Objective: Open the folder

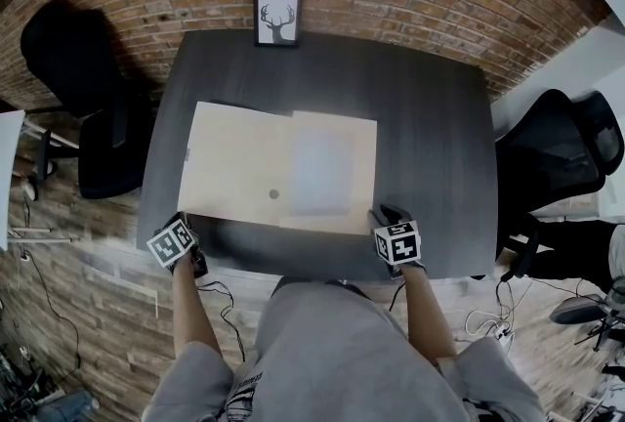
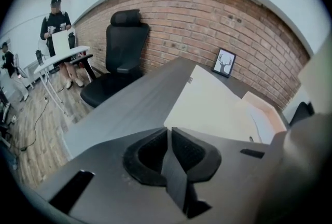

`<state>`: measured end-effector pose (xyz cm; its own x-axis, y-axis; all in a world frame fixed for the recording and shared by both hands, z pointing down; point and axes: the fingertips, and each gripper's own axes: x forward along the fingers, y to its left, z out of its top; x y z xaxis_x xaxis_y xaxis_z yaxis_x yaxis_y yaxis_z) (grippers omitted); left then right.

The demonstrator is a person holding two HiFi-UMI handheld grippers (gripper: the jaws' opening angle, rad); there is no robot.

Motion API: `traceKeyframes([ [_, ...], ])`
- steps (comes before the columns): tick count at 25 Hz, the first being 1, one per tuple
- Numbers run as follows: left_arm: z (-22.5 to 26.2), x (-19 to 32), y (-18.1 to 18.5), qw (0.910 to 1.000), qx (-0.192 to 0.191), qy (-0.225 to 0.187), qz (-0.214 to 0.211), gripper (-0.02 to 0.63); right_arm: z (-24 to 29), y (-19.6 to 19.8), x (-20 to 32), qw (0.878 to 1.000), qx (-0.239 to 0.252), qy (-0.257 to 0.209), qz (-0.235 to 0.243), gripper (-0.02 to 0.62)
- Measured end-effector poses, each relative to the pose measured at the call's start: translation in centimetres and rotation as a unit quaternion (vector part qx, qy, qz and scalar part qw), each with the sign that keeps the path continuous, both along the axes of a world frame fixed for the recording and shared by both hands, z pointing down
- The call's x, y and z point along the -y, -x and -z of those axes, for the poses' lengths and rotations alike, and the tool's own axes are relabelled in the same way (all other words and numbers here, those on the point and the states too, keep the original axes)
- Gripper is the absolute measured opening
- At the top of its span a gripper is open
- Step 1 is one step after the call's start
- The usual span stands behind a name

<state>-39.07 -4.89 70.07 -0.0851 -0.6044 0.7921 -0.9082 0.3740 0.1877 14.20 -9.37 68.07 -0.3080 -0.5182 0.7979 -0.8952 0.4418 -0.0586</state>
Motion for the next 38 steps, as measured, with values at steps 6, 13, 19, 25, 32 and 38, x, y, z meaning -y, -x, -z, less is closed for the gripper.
traceKeyframes([
  [6, 4.9, -0.1, 1.7, 0.9966, 0.019, -0.076, 0.025, 0.017, 0.1, 0.0, 0.0, 1.000, 0.001, 0.000, -0.001, 0.121],
  [13, 14.2, 2.1, 1.3, 0.9816, 0.059, -0.180, 0.024, 0.014, 0.2, 0.2, -0.1, 1.000, 0.002, -0.002, -0.002, 0.121],
  [19, 22.0, 4.8, -3.4, 0.9614, 0.086, -0.259, -0.037, 0.012, 0.1, 0.1, -0.1, 1.000, -0.003, -0.012, 0.002, 0.112],
  [25, 26.1, 6.6, -9.9, 0.9427, 0.101, -0.298, -0.110, 0.012, 1.7, 0.9, 0.1, 0.999, -0.016, -0.049, -0.001, 0.028],
  [32, 28.3, 7.8, -16.5, 0.9251, 0.093, -0.334, -0.155, 0.012, 8.4, 2.6, 2.9, 0.990, 0.027, -0.136, -0.004, 0.012],
  [38, 30.3, 8.7, -21.6, 0.9081, 0.085, -0.361, -0.194, 0.012, 16.6, 3.7, 4.9, 0.972, 0.068, -0.225, -0.011, 0.006],
])
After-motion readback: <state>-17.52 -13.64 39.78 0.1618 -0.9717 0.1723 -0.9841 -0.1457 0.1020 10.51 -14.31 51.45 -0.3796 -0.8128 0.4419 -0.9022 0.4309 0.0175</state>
